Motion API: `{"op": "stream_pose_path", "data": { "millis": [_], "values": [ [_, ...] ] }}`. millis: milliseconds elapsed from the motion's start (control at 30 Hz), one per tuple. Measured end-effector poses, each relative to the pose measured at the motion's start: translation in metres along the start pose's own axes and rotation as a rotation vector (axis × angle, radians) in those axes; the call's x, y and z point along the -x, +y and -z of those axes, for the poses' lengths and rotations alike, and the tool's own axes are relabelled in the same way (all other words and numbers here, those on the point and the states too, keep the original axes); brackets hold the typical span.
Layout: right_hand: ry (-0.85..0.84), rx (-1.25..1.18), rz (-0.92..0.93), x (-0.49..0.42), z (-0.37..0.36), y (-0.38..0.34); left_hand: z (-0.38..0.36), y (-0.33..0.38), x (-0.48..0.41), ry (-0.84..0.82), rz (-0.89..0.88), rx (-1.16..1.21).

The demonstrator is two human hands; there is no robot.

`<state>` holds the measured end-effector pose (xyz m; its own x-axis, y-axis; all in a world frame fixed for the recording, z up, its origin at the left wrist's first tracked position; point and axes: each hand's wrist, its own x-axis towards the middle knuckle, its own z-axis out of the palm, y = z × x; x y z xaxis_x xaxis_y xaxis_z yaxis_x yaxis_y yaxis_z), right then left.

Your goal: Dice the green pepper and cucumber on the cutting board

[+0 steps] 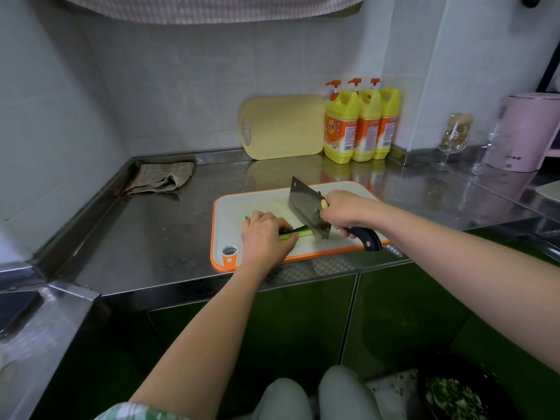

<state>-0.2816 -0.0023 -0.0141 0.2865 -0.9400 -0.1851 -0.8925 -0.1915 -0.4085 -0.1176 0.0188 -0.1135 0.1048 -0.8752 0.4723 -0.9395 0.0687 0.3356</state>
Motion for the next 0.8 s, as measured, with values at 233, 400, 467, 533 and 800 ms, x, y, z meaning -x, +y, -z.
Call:
{"op": "stream_pose_path", "data": {
  "millis": [233, 400, 467, 533, 800],
  "values": [
    [-0.015, 0.044, 0.013, 0.004, -0.012, 0.001, 0.001, 0.0, 0.0, -0.002, 0.002, 0.012],
    [0.121, -0.025, 0.034, -0.009, -0.027, 0.007, 0.001, 0.0, 0.0, -0.002, 0.005, 0.012],
    [0.13, -0.06, 0.034, -0.01, -0.026, 0.008, 0.001, 0.001, 0.001, -0.002, 0.006, 0.011],
    [0.111, -0.085, 0.035, -0.007, -0.019, 0.006, 0.0, 0.0, 0.0, 0.001, 0.003, 0.007],
    [-0.019, 0.101, -0.005, 0.009, -0.009, -0.012, -0.001, 0.0, 0.0, 0.02, 0.003, -0.001]
  ]
}}
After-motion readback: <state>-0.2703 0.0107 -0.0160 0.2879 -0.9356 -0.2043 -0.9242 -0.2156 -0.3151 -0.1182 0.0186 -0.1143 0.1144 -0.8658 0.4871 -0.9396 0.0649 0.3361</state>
